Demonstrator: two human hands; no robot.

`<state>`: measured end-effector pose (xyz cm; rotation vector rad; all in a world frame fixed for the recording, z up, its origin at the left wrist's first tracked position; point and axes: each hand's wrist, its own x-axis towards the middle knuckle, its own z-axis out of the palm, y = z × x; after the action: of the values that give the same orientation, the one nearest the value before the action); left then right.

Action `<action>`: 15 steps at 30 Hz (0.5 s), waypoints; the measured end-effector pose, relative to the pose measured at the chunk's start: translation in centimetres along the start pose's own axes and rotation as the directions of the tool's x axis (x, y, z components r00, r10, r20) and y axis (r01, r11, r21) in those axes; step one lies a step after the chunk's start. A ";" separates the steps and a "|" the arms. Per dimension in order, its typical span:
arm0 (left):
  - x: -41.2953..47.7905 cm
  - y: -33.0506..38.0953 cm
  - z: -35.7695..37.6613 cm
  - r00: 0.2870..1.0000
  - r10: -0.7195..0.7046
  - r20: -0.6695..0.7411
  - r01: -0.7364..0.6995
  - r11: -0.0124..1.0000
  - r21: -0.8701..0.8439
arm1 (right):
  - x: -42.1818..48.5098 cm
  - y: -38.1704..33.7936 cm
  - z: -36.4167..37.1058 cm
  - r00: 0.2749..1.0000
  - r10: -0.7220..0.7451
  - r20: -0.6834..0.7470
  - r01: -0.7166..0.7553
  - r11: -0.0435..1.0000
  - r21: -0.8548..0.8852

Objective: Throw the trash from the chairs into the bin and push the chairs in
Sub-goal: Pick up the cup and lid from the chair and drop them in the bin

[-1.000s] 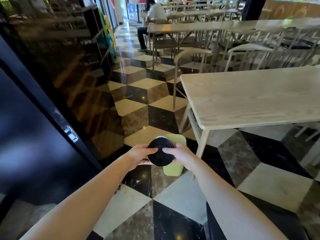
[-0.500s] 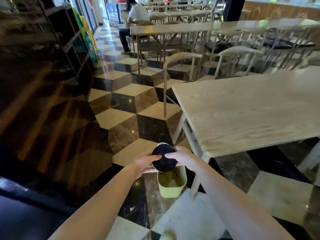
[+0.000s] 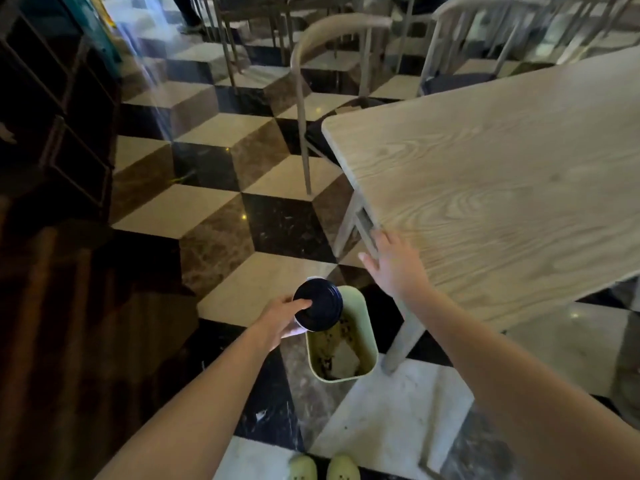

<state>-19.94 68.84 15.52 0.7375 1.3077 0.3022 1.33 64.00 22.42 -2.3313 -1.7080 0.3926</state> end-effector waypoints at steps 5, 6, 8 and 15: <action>7.0 -4.7 -0.4 0.991 -0.099 -0.087 0.097 0.995 -0.026 | 1.4 4.2 2.1 0.997 -0.076 0.008 0.075 0.958 -0.276; 8.4 -6.1 -0.6 0.988 -0.124 -0.094 0.121 0.992 -0.038 | 1.5 4.5 2.6 0.995 -0.099 -0.017 0.090 0.952 -0.292; 11.0 -8.9 -0.7 0.977 -0.172 -0.125 0.172 0.985 -0.010 | 1.4 4.8 2.9 0.989 -0.124 -0.086 0.098 0.961 -0.260; 18.1 -16.0 1.6 0.940 -0.272 -0.208 0.285 0.958 0.035 | 1.6 5.3 3.1 0.972 -0.167 -0.162 0.122 0.958 -0.260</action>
<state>-16.82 67.17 -8.44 0.5763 1.6004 0.1067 5.47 63.99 17.57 -2.2991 -1.9145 -0.0660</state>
